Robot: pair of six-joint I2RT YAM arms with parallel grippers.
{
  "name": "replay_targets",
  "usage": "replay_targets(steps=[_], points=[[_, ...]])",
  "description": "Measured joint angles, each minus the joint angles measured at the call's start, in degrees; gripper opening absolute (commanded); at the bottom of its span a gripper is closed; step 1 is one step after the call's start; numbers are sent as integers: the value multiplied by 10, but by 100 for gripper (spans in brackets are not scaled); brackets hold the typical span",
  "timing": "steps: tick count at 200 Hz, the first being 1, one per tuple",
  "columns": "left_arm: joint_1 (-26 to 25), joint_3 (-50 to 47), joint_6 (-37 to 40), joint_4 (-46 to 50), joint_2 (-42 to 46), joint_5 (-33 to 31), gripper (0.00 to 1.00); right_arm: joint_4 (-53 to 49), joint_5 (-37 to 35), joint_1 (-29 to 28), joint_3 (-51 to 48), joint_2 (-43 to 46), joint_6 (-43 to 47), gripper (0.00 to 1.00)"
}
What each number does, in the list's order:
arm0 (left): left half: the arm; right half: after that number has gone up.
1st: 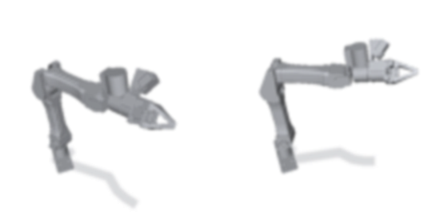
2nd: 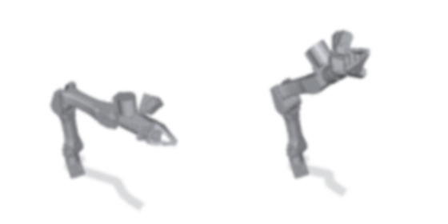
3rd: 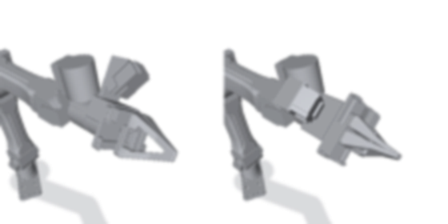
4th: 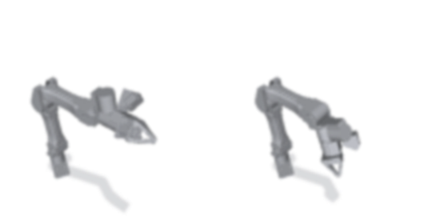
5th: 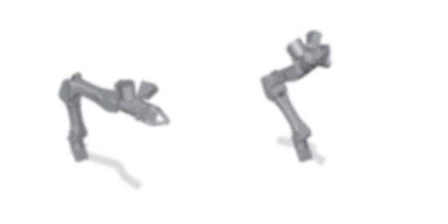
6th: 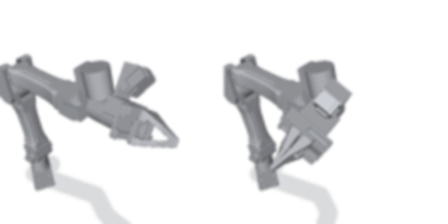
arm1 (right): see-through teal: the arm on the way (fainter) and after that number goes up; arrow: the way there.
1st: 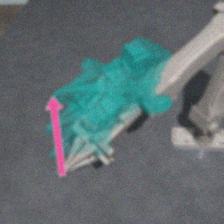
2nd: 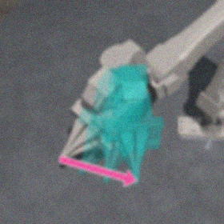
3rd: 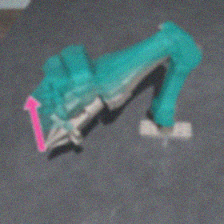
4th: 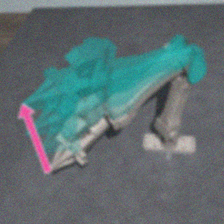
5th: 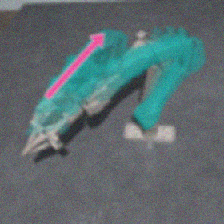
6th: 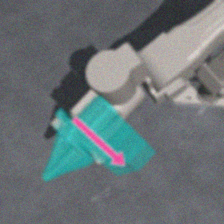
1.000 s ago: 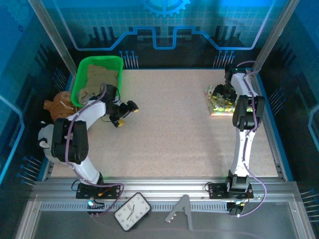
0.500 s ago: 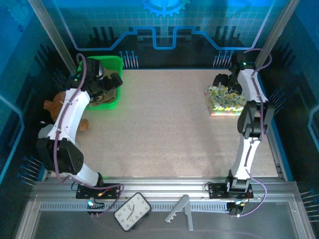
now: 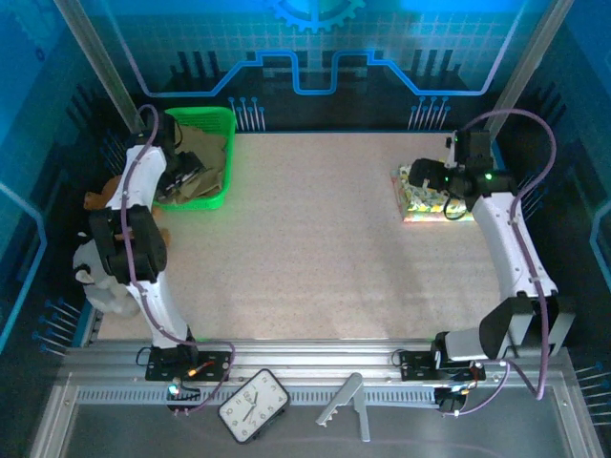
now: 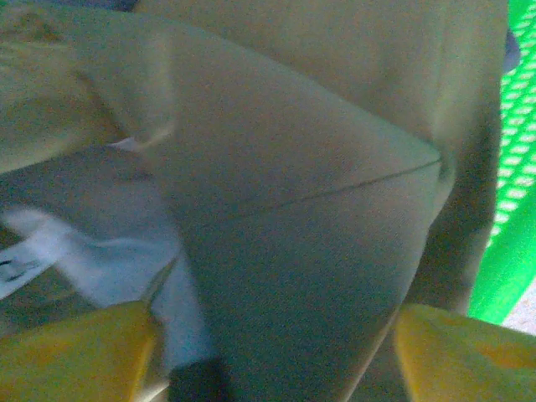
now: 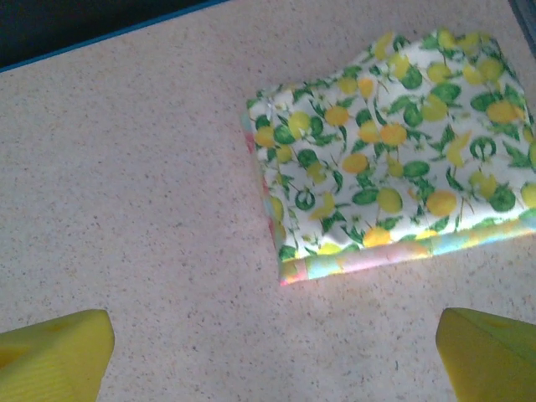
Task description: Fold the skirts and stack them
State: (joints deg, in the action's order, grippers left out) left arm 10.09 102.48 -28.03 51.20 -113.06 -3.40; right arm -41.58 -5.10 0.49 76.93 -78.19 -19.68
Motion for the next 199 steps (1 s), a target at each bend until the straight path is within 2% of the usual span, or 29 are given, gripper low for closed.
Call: replay_targets(steps=[12,29,52,81,107,128,160,199], points=[[0,15,0,-1,-13,19,19,13,13,15,-26,15,-7,100],[0,27,-3,-1,-12,45,0,35,28,35,-49,31,-16,100],[-1,35,-5,-18,11,85,0,75,46,50,-79,56,-26,100],[-27,30,-16,-68,116,118,0,133,78,53,-114,92,-44,100],[-130,30,-14,-109,231,116,0,173,127,53,-120,99,-63,100],[-218,29,-13,-121,274,113,0,188,156,53,-120,97,-73,100],[-298,-16,-16,-133,247,70,0,199,182,53,-122,92,-78,100],[-374,-71,-56,-142,104,69,1,202,198,50,-132,90,-73,100]])
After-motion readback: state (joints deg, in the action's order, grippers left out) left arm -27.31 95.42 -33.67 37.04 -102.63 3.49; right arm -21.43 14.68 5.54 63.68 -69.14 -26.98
